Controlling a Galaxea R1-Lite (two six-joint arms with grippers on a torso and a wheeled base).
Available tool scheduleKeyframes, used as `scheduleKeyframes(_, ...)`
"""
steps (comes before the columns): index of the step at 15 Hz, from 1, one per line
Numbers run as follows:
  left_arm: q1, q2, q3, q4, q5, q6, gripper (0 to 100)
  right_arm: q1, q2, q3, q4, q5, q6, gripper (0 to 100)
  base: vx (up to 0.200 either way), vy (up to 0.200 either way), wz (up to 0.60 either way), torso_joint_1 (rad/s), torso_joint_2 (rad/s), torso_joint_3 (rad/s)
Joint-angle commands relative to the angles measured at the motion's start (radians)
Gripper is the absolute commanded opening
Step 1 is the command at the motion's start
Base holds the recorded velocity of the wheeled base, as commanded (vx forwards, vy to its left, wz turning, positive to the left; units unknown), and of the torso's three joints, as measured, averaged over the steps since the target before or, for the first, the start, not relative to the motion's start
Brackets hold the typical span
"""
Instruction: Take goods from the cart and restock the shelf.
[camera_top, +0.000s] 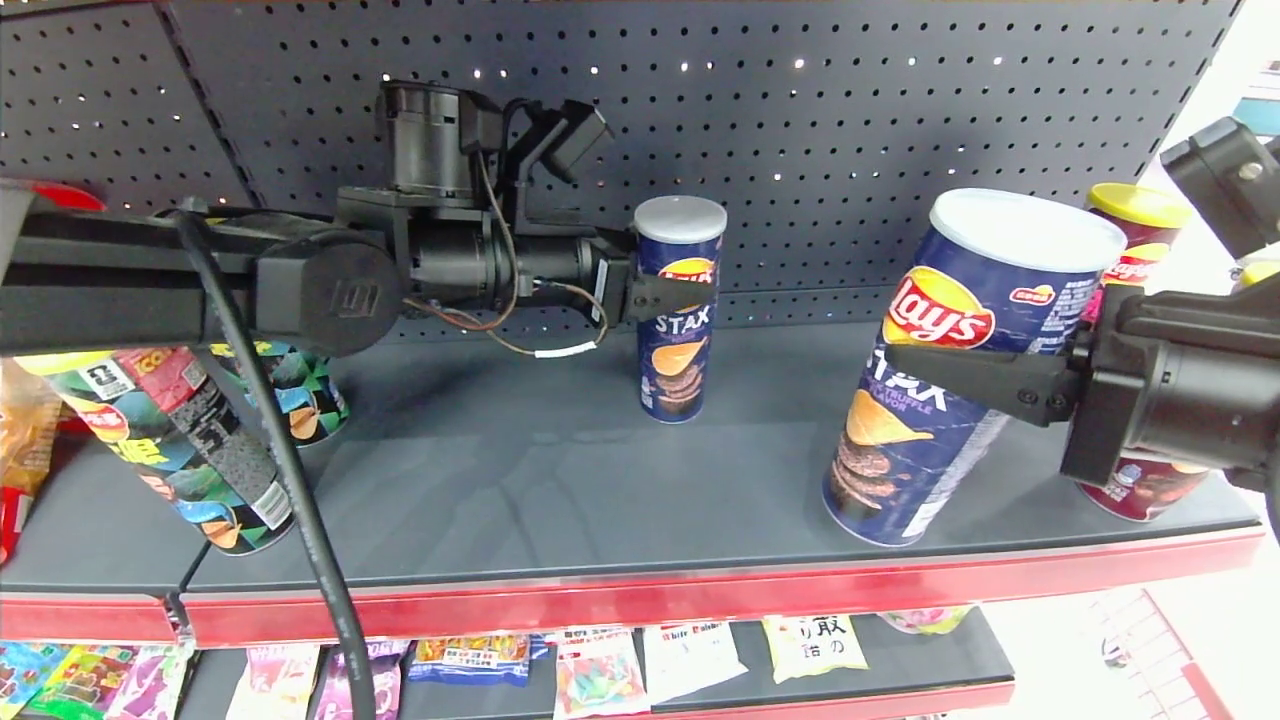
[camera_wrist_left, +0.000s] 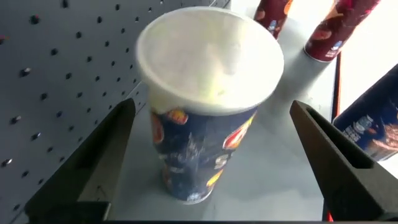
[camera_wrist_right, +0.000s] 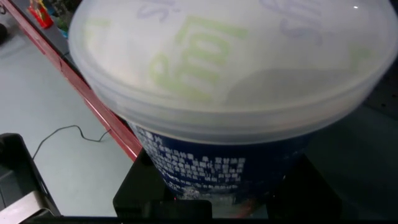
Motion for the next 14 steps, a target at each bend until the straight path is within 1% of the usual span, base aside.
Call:
scheduleKeyframes(1,-0.005,0.029,-0.02,-0.001,0.0,0.0,100,0.001,0.002,0.001,0.0,-0.006,-0.001,0,0.0,0.0,0.0,0.0,0.0,0.0)
scheduleKeyframes(7,-0.013,0.109,-0.112,-0.001,0.005,0.0,100,0.001,0.005,0.001,0.0,-0.007,-0.001,0,0.0,0.0,0.0,0.0,0.0,0.0)
scheduleKeyframes(12,-0.037,0.139,-0.127,-0.001,0.023,0.0,100,0.0,0.01,-0.001,0.0,-0.009,-0.001,0,0.0,0.0,0.0,0.0,0.0,0.0)
scheduleKeyframes(13,-0.037,0.147,-0.133,-0.003,0.025,0.0,0,0.0,0.013,-0.001,0.0,-0.009,-0.001,0,0.0,0.0,0.0,0.0,0.0,0.0)
scheduleKeyframes(14,-0.037,0.15,-0.141,-0.003,0.025,0.0,0,0.0,0.013,-0.001,0.0,-0.009,-0.001,0,0.0,0.0,0.0,0.0,0.0,0.0)
